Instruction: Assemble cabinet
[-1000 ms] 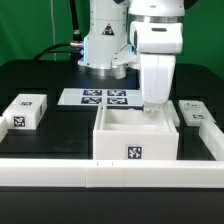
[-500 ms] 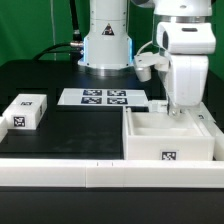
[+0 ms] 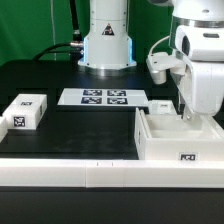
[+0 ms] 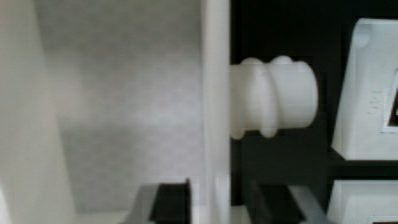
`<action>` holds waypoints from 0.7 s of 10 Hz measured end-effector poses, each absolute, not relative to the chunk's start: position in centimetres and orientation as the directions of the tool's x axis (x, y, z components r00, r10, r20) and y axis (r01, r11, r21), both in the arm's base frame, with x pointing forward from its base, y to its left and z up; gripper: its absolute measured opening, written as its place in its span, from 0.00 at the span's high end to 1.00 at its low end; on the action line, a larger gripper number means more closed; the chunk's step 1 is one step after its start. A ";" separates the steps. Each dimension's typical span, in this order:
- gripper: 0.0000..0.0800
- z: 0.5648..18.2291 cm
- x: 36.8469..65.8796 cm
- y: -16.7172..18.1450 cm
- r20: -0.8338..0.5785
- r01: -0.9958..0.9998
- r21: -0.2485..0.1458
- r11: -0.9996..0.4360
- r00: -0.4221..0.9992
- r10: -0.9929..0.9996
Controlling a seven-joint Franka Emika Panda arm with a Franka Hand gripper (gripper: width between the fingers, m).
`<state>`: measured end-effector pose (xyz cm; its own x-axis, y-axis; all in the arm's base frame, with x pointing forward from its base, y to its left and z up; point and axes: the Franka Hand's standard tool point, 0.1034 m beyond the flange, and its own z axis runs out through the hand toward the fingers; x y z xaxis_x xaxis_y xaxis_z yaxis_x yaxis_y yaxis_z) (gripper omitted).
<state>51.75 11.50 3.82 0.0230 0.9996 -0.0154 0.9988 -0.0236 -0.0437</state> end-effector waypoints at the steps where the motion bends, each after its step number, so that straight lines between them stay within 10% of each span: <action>1: 0.56 3.8 51.8 11.5 -0.015 0.999 -0.044 -0.024 0.023 1.000; 3: 0.12 3.8 51.8 11.4 -0.015 0.999 -0.044 -0.025 0.024 1.000; 7: 0.00 3.8 51.8 11.4 -0.015 0.999 -0.044 -0.025 0.024 1.000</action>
Offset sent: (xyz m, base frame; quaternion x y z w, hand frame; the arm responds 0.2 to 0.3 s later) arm 0.0000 0.0000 0.0000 0.0000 0.0000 0.0000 1.0000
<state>51.76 11.42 3.82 0.0245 0.9996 -0.0155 0.9987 -0.0251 -0.0438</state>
